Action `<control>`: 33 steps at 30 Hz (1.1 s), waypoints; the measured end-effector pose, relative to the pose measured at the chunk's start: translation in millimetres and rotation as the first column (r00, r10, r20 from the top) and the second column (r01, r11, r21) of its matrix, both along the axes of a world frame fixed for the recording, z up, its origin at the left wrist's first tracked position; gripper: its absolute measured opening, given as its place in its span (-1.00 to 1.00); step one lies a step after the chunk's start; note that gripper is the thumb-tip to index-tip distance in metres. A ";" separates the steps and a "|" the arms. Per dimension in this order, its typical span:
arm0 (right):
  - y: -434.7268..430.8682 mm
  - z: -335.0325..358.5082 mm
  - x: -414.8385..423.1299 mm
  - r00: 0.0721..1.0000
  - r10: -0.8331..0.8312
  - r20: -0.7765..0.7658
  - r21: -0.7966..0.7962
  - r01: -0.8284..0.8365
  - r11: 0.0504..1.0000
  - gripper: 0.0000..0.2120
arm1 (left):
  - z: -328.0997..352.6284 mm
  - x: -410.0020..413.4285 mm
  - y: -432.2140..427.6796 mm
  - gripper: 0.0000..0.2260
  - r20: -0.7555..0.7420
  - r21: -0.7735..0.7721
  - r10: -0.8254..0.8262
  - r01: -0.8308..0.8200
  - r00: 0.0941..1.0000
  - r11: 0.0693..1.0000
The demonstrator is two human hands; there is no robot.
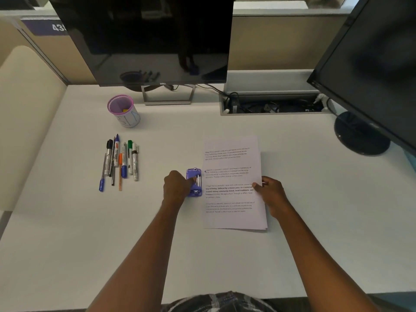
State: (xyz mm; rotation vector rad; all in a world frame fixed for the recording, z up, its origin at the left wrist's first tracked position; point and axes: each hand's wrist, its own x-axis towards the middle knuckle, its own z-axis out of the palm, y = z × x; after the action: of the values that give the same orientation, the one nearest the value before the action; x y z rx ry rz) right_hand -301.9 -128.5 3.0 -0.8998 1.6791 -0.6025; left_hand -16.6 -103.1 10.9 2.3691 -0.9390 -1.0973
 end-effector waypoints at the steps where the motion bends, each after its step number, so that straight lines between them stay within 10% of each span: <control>1: 1.6 2.0 -2.8 1.000 -0.010 0.009 -0.007 0.010 1.000 -0.80 | -0.2 0.2 0.5 -0.65 0.000 -0.003 -0.003 0.003 1.000 1.000; 17: 15.4 23.6 -28.6 0.988 -0.044 0.151 -0.124 0.063 0.990 -0.80 | 30.2 -34.9 17.0 -0.61 0.130 -0.479 -0.016 0.077 0.991 0.875; 27: 16.0 44.0 -42.0 0.976 0.043 0.214 -0.191 -0.001 0.982 -0.76 | 42.1 -57.9 7.9 -0.66 -0.543 -0.384 -0.209 -0.019 0.813 0.923; 33: 18.1 52.5 -52.3 0.965 0.094 0.245 -0.232 -0.036 0.972 -0.79 | 40.4 -67.0 9.3 -0.77 -0.654 -0.337 -0.235 0.001 0.720 0.942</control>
State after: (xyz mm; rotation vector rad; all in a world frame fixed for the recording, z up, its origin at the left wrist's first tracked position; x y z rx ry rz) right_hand -354.2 -110.4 55.5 -0.9905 1.3629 -0.8396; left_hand -83.6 -93.7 51.3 1.4520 -0.8925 -1.5807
